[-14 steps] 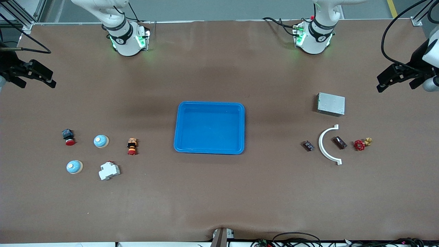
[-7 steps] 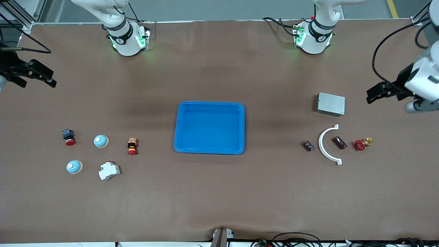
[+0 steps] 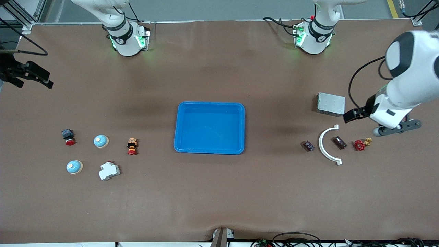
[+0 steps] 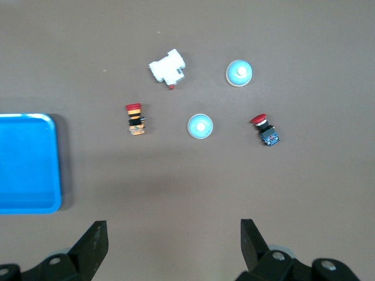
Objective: Place electrolytic capacitor and blue bell in tray
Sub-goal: 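Reach the left gripper toward a capacitor while the right gripper reaches a bell, then grasp the brown capacitor while the right gripper grasps the blue bell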
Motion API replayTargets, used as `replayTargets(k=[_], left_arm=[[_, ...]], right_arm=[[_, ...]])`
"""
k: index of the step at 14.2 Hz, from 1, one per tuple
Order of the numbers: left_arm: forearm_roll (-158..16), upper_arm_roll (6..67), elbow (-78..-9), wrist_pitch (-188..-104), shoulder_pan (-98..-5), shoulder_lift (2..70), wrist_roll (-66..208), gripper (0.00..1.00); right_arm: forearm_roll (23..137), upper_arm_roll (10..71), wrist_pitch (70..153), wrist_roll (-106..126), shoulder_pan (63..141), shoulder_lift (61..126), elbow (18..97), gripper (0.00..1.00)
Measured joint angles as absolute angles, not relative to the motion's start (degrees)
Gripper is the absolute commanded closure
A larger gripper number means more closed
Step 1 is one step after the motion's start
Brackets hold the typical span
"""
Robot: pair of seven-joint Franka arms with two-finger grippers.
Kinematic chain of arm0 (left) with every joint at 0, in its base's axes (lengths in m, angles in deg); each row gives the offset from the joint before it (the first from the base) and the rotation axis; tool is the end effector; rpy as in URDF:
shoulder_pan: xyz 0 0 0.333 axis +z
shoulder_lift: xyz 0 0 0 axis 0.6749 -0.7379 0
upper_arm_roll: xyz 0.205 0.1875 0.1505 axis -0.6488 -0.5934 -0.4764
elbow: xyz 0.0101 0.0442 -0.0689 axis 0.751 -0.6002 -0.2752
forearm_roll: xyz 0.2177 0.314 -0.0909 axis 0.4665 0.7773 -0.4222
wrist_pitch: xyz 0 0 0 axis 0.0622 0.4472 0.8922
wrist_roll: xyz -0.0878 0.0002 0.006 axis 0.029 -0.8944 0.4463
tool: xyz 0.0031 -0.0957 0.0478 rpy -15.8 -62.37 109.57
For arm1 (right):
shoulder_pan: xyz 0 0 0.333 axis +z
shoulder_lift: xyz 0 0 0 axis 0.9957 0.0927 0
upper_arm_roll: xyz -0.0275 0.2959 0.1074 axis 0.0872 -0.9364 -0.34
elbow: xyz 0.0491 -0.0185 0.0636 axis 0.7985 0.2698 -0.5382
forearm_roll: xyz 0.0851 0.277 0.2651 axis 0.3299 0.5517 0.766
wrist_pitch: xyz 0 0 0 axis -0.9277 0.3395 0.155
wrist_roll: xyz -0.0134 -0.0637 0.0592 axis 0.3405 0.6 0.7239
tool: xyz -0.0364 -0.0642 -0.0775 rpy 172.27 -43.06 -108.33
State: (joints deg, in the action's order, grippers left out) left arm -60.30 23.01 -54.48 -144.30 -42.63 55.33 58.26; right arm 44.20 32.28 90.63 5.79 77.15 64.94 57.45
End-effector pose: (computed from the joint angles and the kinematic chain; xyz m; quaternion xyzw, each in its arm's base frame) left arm 0.5797 -0.0472 0.4316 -0.9929 -0.1176 0.0121 0.0128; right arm 0.5295 -0.0420 0.6058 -0.9993 0.0349 -0.0050 0.0091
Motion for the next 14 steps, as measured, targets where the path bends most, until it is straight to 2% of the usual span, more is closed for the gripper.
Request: replayTargets(k=[2,5,7,10,12,14], left_arm=[[-60.3,23.89,-59.46,-151.29,-42.81,53.88,53.67,0.0],[-60.3,25.7,-62.37,-160.25,-43.41,48.88,45.77,0.0],[-60.3,26.15,-64.3,-167.04,-44.26,45.55,41.41,0.0],[-60.3,26.2,-66.1,-175.74,-44.79,41.05,37.42,0.0],[-60.3,26.19,-66.08,-180.2,-44.75,38.11,34.99,0.11],[-60.3,26.18,-65.82,-183.81,-44.66,35.44,32.48,0.2]], right_arm=[[44.66,32.31,98.21,7.89,74.74,69.71,60.24,0.0],[44.55,32.36,109.17,15.49,72.91,80.5,61.44,0.0],[43.91,32.37,115.34,21.0,72.6,87.38,59.74,0.0],[43.73,32.41,117.5,25.79,71.81,96.06,53.83,0.0],[43.81,32.43,118.7,26.14,71.21,99.23,52.2,0.0],[43.96,32.43,122.87,26.0,70.74,100.46,54.38,0.0]])
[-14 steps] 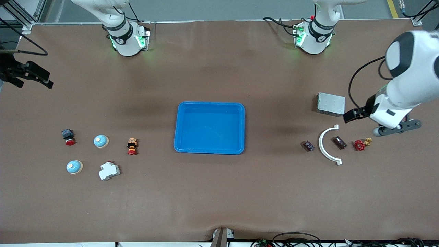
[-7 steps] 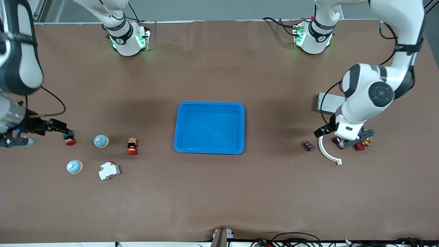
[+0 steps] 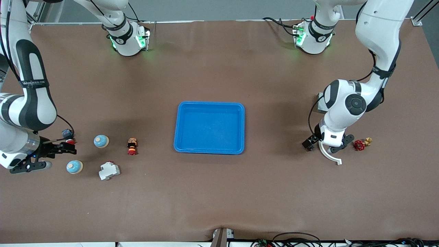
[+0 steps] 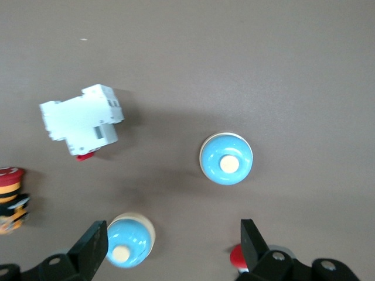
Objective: Place electrolytic capacitor and blue bell in tray
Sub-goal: 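Grasp the brown capacitor while the right gripper grasps the blue bell, then carry the capacitor over the tray while the right gripper lifts the bell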
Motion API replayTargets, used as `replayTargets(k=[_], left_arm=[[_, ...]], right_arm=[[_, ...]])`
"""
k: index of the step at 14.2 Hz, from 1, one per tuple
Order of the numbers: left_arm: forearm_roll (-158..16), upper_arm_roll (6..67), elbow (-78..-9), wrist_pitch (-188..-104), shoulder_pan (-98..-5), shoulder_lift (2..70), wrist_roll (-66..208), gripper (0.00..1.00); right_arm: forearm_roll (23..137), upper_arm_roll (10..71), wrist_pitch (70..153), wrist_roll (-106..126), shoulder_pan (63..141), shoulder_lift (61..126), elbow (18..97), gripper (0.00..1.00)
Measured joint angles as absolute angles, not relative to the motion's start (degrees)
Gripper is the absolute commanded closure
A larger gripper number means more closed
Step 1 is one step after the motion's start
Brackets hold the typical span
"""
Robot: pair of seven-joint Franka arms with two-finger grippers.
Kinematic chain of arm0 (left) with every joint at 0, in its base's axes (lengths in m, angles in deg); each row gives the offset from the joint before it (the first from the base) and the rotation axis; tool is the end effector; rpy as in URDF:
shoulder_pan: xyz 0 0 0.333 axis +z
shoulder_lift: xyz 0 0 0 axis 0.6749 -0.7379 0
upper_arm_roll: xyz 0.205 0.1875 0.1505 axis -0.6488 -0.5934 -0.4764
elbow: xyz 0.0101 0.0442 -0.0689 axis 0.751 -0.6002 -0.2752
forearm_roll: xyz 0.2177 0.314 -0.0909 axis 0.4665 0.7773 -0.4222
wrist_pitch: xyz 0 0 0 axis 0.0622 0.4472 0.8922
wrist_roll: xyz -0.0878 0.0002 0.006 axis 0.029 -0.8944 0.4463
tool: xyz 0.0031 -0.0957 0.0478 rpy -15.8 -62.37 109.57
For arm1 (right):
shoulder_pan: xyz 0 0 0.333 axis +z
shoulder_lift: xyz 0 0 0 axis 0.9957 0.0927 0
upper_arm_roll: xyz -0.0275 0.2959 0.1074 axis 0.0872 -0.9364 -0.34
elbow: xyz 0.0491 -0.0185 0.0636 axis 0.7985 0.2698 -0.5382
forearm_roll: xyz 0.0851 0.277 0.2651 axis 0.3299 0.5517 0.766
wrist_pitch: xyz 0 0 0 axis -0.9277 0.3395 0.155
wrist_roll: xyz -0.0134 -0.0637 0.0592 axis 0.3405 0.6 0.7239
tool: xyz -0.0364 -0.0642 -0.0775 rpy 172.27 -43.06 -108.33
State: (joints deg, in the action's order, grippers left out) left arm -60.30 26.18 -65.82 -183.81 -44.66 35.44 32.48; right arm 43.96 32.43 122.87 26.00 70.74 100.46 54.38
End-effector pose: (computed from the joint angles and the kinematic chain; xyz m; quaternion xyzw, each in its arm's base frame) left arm 0.5791 -0.1043 0.2063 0.9537 0.2939 0.0429 0.0473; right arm 0.6637 -0.1371 0.2973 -0.9969 -0.0765 -0.0080 0.0169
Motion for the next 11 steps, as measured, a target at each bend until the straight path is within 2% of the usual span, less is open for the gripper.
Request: replayTargets(k=[2,3,4,5,11], left_arm=[[-60.3,26.18,-65.57,-185.86,-44.66,33.2,30.89,0.44],[-60.3,26.18,-65.47,-186.21,-44.64,32.41,30.43,0.61],[-60.3,26.18,-65.35,-186.46,-44.59,31.92,30.19,0.86],[-60.3,26.18,-65.23,-186.51,-44.52,31.73,30.13,1.0],[-60.3,26.29,-63.82,-184.03,-44.52,33.66,29.73,1.0]], right_arm=[[45.04,32.43,128.4,25.2,70.48,100.83,59.33,0.0],[45.6,32.38,130.95,24.64,70.49,100.85,61.97,0.0],[45.96,32.29,133.19,23.9,70.49,100.84,64.39,0.0],[46.17,32.21,134.93,22.7,70.49,100.83,66.51,0.0],[46.25,31.27,140.73,15.91,71.2,99.18,74.52,0.0]])
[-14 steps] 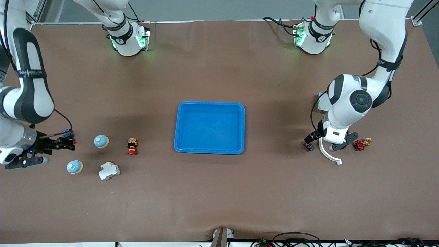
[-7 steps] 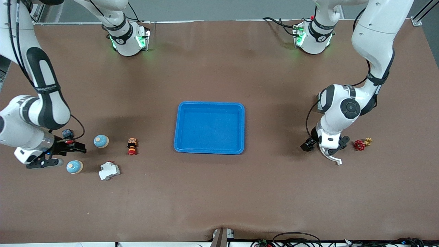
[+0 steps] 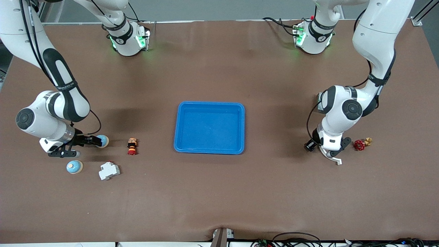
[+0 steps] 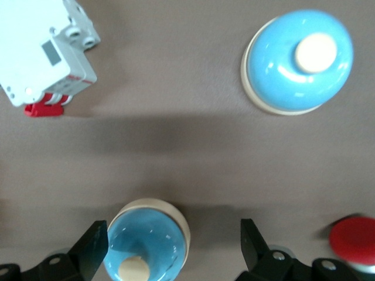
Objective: Place electrolytic capacitor and blue bell in tray
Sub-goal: 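Carry the capacitor over the tray while the right gripper lifts the bell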
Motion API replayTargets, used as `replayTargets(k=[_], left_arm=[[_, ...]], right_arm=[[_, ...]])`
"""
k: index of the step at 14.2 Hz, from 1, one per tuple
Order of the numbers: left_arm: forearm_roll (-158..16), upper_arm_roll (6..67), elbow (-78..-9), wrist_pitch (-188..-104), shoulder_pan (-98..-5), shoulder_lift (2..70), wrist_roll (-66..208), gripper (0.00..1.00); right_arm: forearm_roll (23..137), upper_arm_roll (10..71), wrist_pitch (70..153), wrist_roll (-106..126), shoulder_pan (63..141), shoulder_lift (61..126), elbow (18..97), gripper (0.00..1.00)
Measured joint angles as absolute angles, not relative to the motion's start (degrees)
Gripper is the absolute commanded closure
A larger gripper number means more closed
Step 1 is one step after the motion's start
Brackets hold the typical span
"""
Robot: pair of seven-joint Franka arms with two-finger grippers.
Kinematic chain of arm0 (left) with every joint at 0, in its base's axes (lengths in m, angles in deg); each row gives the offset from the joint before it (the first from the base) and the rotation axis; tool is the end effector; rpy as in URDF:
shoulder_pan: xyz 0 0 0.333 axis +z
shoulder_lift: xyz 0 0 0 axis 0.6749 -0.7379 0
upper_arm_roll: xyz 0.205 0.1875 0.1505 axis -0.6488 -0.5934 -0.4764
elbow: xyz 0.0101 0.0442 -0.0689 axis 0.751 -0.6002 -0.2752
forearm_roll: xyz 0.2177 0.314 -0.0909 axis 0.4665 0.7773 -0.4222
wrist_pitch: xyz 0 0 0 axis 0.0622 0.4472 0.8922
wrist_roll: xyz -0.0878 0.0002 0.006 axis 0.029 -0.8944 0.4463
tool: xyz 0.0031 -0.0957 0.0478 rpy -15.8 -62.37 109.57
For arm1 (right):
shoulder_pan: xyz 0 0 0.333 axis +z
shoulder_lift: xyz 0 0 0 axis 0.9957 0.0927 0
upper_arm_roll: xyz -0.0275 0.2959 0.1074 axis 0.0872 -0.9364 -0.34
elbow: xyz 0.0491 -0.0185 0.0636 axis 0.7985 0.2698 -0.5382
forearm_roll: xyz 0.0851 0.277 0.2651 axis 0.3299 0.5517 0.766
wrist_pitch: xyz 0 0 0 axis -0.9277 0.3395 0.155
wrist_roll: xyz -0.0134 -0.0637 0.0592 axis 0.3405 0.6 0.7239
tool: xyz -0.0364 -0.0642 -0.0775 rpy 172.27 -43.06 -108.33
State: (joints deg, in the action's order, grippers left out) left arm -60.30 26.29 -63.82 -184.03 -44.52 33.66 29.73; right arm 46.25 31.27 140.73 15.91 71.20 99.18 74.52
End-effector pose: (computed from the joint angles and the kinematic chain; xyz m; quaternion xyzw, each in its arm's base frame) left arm 0.5885 -0.1052 0.2017 0.9456 0.3181 0.0442 0.0523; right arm 0.5906 -0.1034 0.1939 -0.9993 0.0167 -0.0001 0.0329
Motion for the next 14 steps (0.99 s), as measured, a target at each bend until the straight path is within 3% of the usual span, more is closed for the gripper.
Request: replayTargets(k=[6,12,13,14], left_arm=[[-60.3,31.38,-63.24,-179.01,-45.79,39.88,16.92,1.0],[-60.3,34.62,-57.92,-175.81,-54.36,39.67,-3.8,1.0],[-60.3,34.62,-56.33,-175.04,-56.61,38.97,-7.54,1.0],[-60.3,34.63,-54.67,-174.71,-58.68,37.92,-11.04,1.0]], right_arm=[[46.25,31.03,142.36,13.24,71.9,97.81,77.94,0.0],[46.25,31.03,145.28,13.13,72.14,97.62,79.8,0.03],[46.25,31.02,145.35,12.86,72.37,97.61,79.8,0.18],[46.25,31.01,145.37,12.33,72.68,97.61,79.8,0.41]])
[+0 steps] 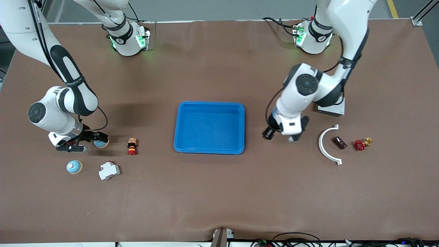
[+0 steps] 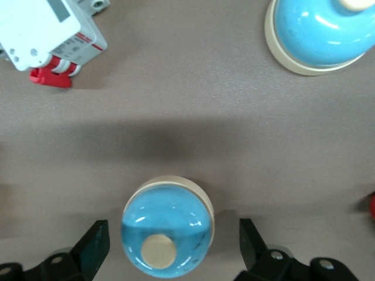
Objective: Place electrolytic capacitor and blue bell in tray
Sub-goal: 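Carry the capacitor over the tray while the right gripper lifts the bell, then release the capacitor in the tray while the right gripper carries the bell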
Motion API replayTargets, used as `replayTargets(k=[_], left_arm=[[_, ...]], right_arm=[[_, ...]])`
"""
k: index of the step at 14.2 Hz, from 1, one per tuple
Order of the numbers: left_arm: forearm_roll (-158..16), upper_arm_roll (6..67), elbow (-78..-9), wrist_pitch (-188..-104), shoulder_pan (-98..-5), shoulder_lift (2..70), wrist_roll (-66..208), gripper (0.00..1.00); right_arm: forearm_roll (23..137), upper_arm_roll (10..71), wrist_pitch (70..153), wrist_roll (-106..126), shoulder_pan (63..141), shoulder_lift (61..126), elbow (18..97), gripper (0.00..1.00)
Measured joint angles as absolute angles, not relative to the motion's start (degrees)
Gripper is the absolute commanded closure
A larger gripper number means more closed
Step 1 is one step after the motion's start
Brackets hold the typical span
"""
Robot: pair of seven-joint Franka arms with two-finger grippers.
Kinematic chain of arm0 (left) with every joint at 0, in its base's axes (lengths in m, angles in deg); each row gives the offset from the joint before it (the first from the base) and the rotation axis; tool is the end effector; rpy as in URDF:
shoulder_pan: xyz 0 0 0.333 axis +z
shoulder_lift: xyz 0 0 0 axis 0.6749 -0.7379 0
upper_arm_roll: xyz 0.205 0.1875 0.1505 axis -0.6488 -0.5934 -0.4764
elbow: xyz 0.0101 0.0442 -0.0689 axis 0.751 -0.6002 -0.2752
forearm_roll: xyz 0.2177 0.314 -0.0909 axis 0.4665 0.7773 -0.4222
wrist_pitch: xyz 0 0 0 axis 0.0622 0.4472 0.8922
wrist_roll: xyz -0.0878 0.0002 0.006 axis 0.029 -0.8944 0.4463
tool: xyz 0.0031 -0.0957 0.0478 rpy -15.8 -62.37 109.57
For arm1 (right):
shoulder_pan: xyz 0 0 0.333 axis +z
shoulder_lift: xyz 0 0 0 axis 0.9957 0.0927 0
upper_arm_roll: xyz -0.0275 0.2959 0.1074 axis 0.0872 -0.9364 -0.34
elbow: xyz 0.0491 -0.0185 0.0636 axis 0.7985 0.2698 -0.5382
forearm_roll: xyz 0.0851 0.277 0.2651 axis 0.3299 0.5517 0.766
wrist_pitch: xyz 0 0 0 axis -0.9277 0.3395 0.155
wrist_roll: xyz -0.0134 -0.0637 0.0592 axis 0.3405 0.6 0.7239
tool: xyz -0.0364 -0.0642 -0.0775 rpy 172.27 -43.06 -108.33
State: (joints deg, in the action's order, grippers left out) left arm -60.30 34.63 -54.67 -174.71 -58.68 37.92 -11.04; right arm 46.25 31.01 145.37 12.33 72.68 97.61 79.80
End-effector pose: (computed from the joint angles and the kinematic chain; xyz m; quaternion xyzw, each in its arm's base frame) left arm 0.5474 -0.3374 0.3035 0.8751 0.4702 0.0129 0.1138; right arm 0.5709 -0.0821 0.1834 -0.9989 0.0339 -0.0065 0.0302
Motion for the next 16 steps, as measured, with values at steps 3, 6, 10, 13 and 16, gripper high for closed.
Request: replayTargets(k=[3,6,10,13,16], left_arm=[[-60.3,34.59,-48.02,-172.84,-64.62,32.54,-20.71,1.0],[-60.23,34.3,-44.15,-170.16,-69.04,27.02,-24.38,1.0],[-60.22,34.2,-42.41,-169.95,-72.04,20.22,-28.94,1.0],[-60.16,33.93,-41.01,-169.03,-72.9,19.18,-30.29,0.58],[-60.16,33.36,-40.83,-168.11,-72.86,19.17,-30.3,0.0]], right_arm=[[46.25,30.99,145.4,11.49,74.06,97.55,79.8,1.0],[46.25,31.01,145.38,11.18,74.69,97.25,79.8,1.0],[46.25,30.97,142.18,9.88,75.93,95.23,79.43,1.0],[46.25,30.8,129.12,1.96,80.4,88.06,77.53,1.0],[46.33,30.46,119.94,-8.85,86.24,80.63,76.72,1.0]])
